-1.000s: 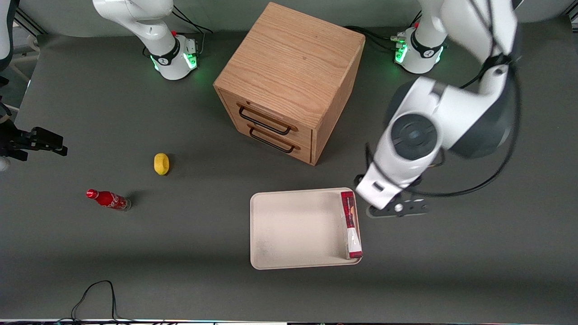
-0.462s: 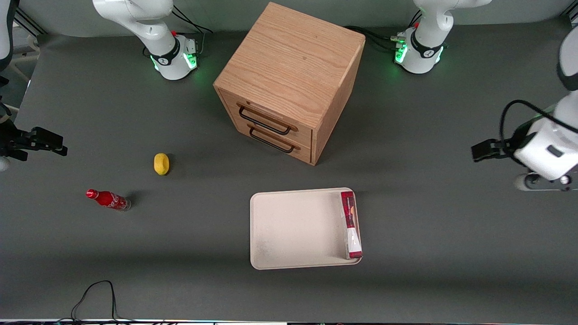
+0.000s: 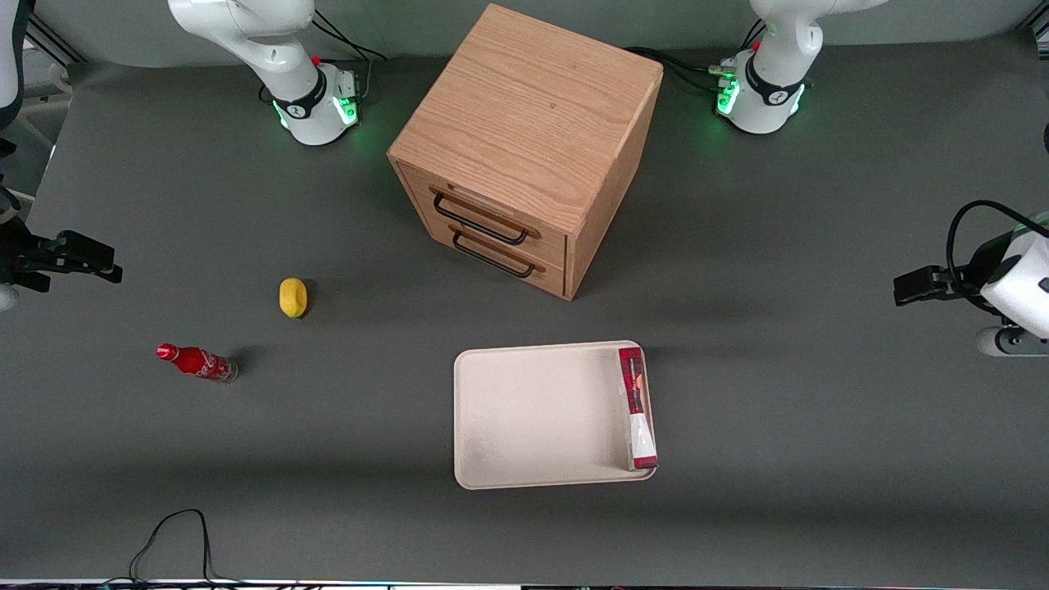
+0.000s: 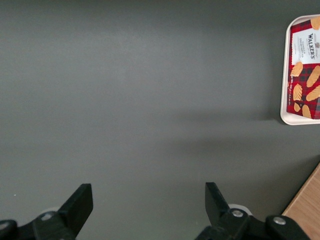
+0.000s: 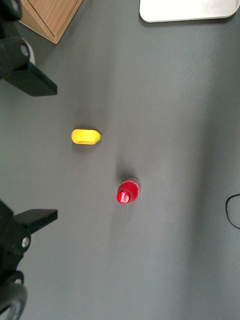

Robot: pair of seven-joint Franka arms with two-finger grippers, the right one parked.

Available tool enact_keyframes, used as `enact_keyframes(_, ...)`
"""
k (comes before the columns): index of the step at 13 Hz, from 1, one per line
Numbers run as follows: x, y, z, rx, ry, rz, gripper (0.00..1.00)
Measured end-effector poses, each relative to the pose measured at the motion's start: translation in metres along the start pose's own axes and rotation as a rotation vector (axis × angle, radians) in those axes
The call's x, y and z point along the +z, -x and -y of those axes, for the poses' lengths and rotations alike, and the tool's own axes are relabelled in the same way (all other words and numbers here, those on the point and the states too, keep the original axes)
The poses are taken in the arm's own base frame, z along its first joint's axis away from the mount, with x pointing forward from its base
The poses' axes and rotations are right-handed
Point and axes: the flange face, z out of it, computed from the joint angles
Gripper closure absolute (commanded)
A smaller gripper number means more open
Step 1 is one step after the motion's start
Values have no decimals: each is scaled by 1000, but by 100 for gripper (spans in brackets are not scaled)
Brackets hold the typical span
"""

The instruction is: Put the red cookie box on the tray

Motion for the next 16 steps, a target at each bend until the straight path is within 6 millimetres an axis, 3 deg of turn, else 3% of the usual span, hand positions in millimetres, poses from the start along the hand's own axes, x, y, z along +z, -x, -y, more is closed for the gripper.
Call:
enact_keyframes(3, -9, 8, 7, -14, 15, -26, 0)
enact_keyframes(11, -37, 46, -10, -2, 13, -98, 0)
enact_keyframes(16, -32, 48, -8, -6, 19, -74, 0)
